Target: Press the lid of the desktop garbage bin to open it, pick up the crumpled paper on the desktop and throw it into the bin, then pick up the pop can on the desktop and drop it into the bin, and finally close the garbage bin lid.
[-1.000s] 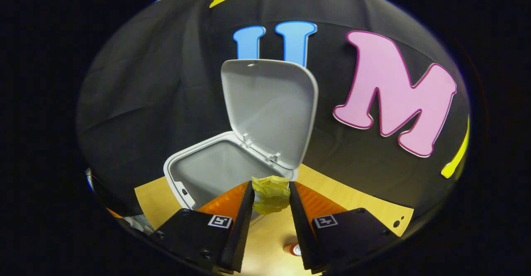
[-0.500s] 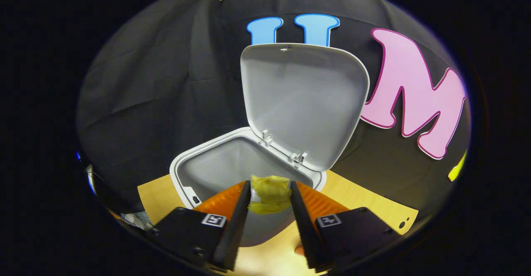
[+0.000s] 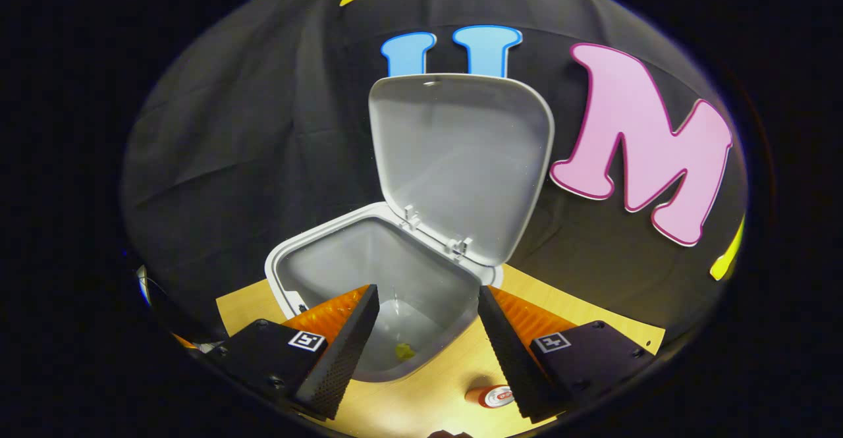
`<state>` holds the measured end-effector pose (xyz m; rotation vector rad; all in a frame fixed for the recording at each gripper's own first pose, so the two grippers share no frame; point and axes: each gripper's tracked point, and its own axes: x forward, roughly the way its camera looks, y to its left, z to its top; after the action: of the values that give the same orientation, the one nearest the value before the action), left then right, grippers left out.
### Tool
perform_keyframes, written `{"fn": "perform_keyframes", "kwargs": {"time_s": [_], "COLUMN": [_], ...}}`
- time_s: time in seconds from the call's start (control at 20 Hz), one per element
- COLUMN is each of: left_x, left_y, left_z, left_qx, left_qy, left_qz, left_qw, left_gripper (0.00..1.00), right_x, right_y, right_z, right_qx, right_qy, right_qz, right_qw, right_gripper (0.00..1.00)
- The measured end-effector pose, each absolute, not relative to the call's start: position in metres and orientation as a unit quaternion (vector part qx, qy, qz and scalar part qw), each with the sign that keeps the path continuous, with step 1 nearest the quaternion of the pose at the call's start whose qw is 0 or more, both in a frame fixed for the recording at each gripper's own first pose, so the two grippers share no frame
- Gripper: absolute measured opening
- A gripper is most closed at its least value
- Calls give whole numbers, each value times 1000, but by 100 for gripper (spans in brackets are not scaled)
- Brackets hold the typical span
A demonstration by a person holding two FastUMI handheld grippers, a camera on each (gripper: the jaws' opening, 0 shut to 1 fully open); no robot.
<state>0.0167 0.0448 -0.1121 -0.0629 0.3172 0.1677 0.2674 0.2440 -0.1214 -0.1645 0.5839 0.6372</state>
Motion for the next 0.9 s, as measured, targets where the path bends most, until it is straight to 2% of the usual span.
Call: {"fn": "perform_keyframes", "kwargs": {"time_s": [0.2,0.55,0.75,0.9], "left_x": [32,69,101,127], "left_y": [32,-12,-39,-57], "left_z": [-133,-154,-187,-217], "left_qx": [-11,4,6,4], "left_qy": [173,175,186,197], "left_qz": [49,-31,-63,-81], "left_qw": [984,984,981,977], "left_gripper": [93,93,93,93], "right_x": [271,260,234,205], "right_y": [199,88,13,-27], "right_z": [-113,-79,-71,-93], "right_qx": [-73,-62,-38,-46], "right_qy": [254,161,108,98], "right_qz": [262,151,70,37], "right_qw": [928,973,991,993], "right_gripper": [98,99,98,98]}}
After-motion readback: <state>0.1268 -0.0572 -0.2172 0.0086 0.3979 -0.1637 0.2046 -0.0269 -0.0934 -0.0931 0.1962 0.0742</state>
